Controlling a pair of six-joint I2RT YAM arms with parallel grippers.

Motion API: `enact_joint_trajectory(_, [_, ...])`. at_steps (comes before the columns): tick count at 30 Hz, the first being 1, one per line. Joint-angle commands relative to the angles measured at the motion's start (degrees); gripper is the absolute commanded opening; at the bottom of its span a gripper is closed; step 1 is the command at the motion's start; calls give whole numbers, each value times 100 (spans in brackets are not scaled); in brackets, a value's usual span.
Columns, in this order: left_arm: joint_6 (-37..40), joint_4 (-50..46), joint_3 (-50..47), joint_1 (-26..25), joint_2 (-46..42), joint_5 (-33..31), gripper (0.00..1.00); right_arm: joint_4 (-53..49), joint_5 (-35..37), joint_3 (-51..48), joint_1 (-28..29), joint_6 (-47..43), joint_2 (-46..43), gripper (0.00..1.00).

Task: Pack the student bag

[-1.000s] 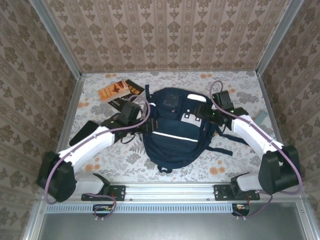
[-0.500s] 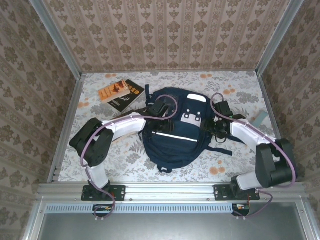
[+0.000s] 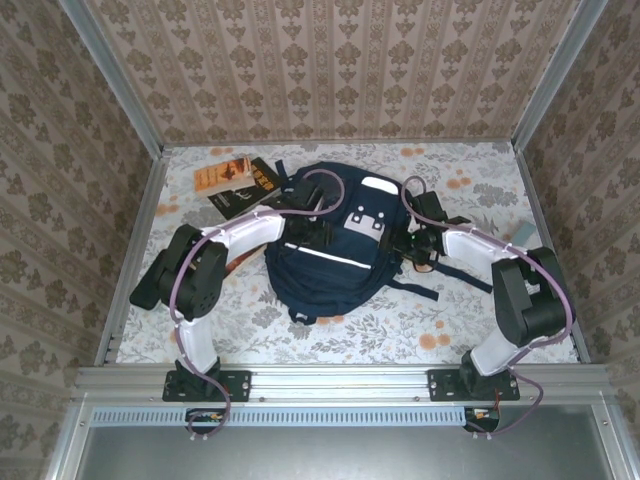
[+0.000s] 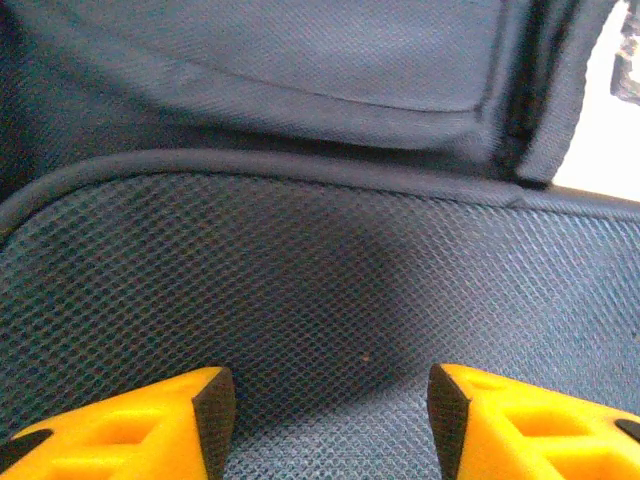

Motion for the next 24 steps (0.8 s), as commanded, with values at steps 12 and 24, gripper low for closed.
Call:
enact_joint_trajectory(12, [827,-1674,1061,-2055,-484,-1751,58,-1108,1123,-1012,-1195,-52,-2850,96])
enact_joint_trajectory(24, [1243,-2061,2173,-2737,992,-2014,44,-1021,594,-1549,-2003,230,-3240,96])
